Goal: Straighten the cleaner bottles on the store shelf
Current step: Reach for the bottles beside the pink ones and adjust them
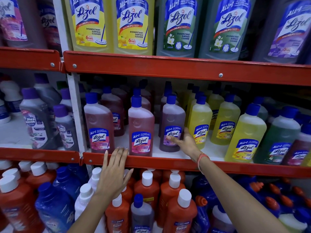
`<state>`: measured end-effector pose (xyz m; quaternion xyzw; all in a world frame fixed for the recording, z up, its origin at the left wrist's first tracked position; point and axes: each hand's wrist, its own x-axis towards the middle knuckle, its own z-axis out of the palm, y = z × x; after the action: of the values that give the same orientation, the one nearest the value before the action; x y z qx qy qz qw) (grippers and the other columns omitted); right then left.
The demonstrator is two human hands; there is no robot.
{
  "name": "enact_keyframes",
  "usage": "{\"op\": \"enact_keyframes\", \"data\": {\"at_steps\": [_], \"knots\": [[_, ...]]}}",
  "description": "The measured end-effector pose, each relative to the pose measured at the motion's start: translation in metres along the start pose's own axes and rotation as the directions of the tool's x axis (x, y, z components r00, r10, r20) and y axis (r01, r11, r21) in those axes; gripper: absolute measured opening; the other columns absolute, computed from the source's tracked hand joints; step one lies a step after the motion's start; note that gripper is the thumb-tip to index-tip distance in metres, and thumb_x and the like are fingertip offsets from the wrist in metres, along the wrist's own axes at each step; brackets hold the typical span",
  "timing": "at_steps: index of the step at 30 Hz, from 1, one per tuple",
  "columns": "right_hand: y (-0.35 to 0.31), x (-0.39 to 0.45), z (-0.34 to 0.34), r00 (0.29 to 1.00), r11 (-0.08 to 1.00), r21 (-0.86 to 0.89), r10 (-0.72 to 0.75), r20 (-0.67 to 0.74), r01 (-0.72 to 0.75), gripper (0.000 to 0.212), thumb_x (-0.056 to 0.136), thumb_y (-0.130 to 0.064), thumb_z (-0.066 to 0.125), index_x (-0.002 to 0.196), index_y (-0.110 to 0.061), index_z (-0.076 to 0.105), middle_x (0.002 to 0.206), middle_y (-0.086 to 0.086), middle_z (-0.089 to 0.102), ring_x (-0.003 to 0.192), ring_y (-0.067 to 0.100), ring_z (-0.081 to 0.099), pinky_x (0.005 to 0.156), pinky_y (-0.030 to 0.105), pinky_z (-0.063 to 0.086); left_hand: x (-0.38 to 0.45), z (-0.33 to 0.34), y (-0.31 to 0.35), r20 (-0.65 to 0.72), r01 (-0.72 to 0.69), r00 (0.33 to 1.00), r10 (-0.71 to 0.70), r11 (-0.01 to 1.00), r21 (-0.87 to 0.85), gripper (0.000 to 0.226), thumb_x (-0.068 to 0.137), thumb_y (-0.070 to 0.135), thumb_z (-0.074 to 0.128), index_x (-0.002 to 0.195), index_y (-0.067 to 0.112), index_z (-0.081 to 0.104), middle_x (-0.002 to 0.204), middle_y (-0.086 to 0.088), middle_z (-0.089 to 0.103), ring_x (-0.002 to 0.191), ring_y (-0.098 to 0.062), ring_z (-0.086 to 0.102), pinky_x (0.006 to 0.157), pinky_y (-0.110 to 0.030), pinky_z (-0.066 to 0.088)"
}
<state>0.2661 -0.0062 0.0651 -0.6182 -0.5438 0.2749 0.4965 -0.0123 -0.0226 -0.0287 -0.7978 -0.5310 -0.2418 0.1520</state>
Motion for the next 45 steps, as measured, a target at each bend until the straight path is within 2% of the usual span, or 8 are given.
{"op": "enact_keyframes", "data": {"at_steps": [4,10,23,31,35,39,42,45], "knots": [[-0.001,-0.007,-0.005,1.0,0.999,-0.034,-0.017,0.019,0.018,0.065,0.083,-0.024,0.081,0.134,-0.004,0.046,0.119,0.011,0.067,0.101,0.022,0.062,0.085,0.032,0.05,-0.001,0.0,0.002,0.012,0.013,1.0,-0.013,1.0,-0.006,0.072,0.095,0.058,0.015,0.142,0.008,0.038,0.14,-0.013,0.052,0.134,-0.029,0.043,0.115,-0.054,0.019],[0.001,-0.022,-0.01,0.997,0.997,-0.058,-0.052,0.049,0.055,0.066,0.083,-0.025,0.081,0.137,-0.009,0.046,0.13,0.012,0.067,0.116,0.026,0.066,0.099,0.043,0.057,-0.001,-0.002,0.004,0.027,0.029,0.999,-0.029,1.0,0.0,0.073,0.095,0.058,0.016,0.143,0.008,0.037,0.14,-0.013,0.051,0.136,-0.03,0.04,0.116,-0.055,0.018],[0.0,-0.041,-0.012,0.996,0.995,-0.054,-0.076,0.057,0.079,0.062,0.085,-0.025,0.08,0.135,-0.009,0.048,0.131,0.013,0.067,0.118,0.028,0.067,0.095,0.039,0.057,-0.002,-0.008,0.008,0.038,0.041,0.998,-0.042,0.999,0.012,0.076,0.094,0.06,0.014,0.14,0.006,0.04,0.136,-0.016,0.055,0.131,-0.033,0.046,0.113,-0.052,0.016],[0.001,-0.044,-0.013,0.995,0.997,-0.021,-0.071,0.075,0.073,0.063,0.085,-0.025,0.079,0.137,-0.012,0.047,0.132,0.012,0.067,0.119,0.028,0.067,0.1,0.047,0.058,-0.002,-0.009,0.008,0.05,0.049,0.998,-0.05,0.999,0.02,0.077,0.094,0.061,0.013,0.139,0.005,0.042,0.134,-0.017,0.056,0.13,-0.034,0.047,0.113,-0.052,0.016],[0.007,-0.047,-0.019,0.993,0.997,0.015,-0.08,0.092,0.079,0.057,0.087,-0.028,0.076,0.134,-0.012,0.05,0.13,0.011,0.068,0.117,0.025,0.067,0.095,0.04,0.059,-0.002,-0.009,0.008,0.054,0.047,0.997,-0.048,0.999,0.021,0.077,0.094,0.06,0.015,0.139,0.005,0.041,0.135,-0.017,0.056,0.13,-0.033,0.047,0.113,-0.051,0.016],[0.015,-0.049,-0.034,0.992,0.995,0.006,-0.101,-0.079,0.101,0.046,0.087,-0.03,0.076,0.124,-0.008,0.059,0.118,0.005,0.068,0.111,0.02,0.065,0.084,0.024,0.054,-0.001,-0.009,0.008,0.061,0.051,0.997,-0.052,0.998,0.02,0.077,0.094,0.061,0.014,0.14,0.006,0.041,0.134,-0.016,0.056,0.13,-0.033,0.047,0.113,-0.051,0.016],[0.021,-0.042,-0.052,0.954,0.997,-0.004,-0.076,-0.29,0.078,0.047,0.087,-0.034,0.076,0.121,-0.005,0.062,0.12,0.012,0.069,0.112,0.027,0.065,0.088,0.032,0.052,-0.002,-0.009,0.008,0.066,0.051,0.996,-0.053,0.998,0.028,0.078,0.094,0.062,0.012,0.14,0.005,0.04,0.134,-0.016,0.057,0.129,-0.033,0.047,0.113,-0.052,0.017],[0.023,-0.029,-0.066,0.94,0.999,-0.033,-0.005,-0.342,-0.006,0.06,0.087,-0.037,0.076,0.133,-0.005,0.056,0.135,0.015,0.063,0.124,0.031,0.06,0.097,0.035,0.048,-0.002,-0.008,0.008,0.065,0.049,0.997,-0.051,0.998,0.026,0.078,0.093,0.062,0.013,0.141,0.006,0.038,0.134,-0.016,0.056,0.13,-0.033,0.046,0.113,-0.053,0.018]]}}
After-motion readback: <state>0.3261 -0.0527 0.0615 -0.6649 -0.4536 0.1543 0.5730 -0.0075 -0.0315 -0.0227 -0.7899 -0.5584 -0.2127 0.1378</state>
